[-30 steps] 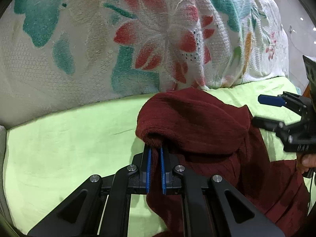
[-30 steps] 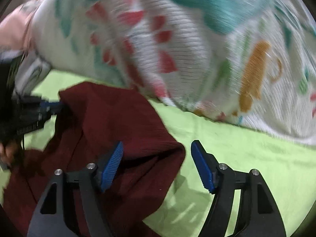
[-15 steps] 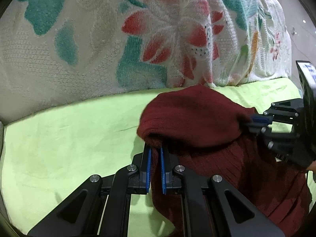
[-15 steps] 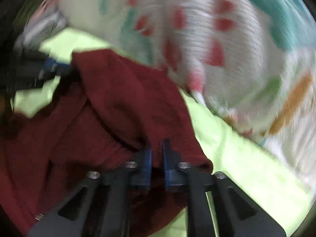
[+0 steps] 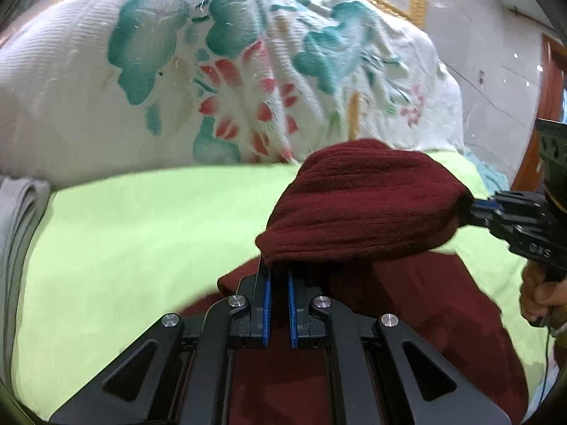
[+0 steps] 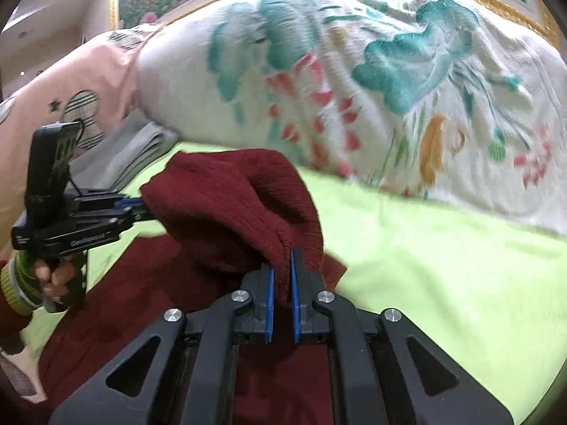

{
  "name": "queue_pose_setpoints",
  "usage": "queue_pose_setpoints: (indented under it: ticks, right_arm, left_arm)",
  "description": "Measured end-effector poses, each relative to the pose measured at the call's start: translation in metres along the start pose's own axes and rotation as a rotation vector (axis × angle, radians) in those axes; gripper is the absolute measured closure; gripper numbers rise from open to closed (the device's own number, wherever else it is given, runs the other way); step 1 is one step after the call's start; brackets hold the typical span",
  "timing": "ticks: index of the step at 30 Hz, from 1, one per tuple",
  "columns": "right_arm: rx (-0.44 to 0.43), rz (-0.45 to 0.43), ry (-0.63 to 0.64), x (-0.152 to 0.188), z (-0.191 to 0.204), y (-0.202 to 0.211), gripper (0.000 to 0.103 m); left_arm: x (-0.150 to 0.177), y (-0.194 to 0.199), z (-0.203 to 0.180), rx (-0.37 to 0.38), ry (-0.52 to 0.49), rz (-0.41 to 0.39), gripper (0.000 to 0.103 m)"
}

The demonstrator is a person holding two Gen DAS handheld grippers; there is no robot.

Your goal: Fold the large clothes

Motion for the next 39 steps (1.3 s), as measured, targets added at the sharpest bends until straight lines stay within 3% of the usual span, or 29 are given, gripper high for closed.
queue_pose_setpoints:
  ticks: [10, 12, 14, 16, 19, 21, 25, 27, 29, 33, 35, 39]
  right_arm:
    - [0.048, 0.091, -0.076, 0.125, 0.07, 0.027, 0.094]
    - [0.046, 0.117, -0.081, 0.139, 0.076, 0.022, 0.088]
    - [0.038, 0.146, -0.099, 0.153, 0.081, 0.02, 0.064]
    - [0.029, 0.149, -0.132, 0.162, 0.081, 0.024, 0.051]
    - [-0.011, 0.138, -0.198, 0.172, 0.078, 0.039, 0.05]
    - [-0.054, 0.121, -0.273, 0.176, 0.07, 0.048, 0.05]
    - [-0.147, 0.087, -0.48, 0.175, 0.043, 0.053, 0.05]
    - [-0.168, 0.068, -0.568, 0.171, 0.03, 0.048, 0.05]
    - [-0.157, 0.062, -0.622, 0.165, 0.019, 0.04, 0.05]
    - [-0.145, 0.077, -0.646, 0.159, 0.016, 0.024, 0.05]
    - [-0.153, 0.092, -0.652, 0.16, 0.017, 0.017, 0.05]
    - [-0.167, 0.113, -0.665, 0.162, 0.018, 0.008, 0.05]
  left_arm:
    - [0.113, 0.037, -0.024, 0.023, 0.079, 0.077, 0.096]
    - [0.131, 0.037, -0.024, 0.03, 0.101, 0.103, 0.093]
    - [0.152, 0.038, -0.022, 0.035, 0.128, 0.142, 0.089]
    - [0.172, 0.042, -0.019, 0.046, 0.153, 0.173, 0.083]
    - [0.196, 0.053, -0.012, 0.068, 0.198, 0.204, 0.071]
    - [0.206, 0.065, -0.006, 0.097, 0.246, 0.203, 0.064]
    - [0.204, 0.076, 0.0, 0.214, 0.378, 0.196, 0.061]
    - [0.196, 0.074, 0.003, 0.284, 0.454, 0.199, 0.057]
    - [0.185, 0.07, 0.005, 0.299, 0.485, 0.199, 0.057]
    - [0.157, 0.076, -0.005, 0.254, 0.407, 0.142, 0.056]
    - [0.144, 0.078, -0.026, 0.244, 0.294, 0.133, 0.052]
    - [0.131, 0.064, -0.062, 0.127, 0.026, 0.142, 0.048]
Point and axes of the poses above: each gripper's, at about its wrist camera, not at the fingertips, and y roughly against the way its jaws point, z to its left, x to its underside, the point moved 8 cm from there along -y, roughly the way its jaws point, and after that the axes turned 4 degrees about z, right-handed, at the moved point
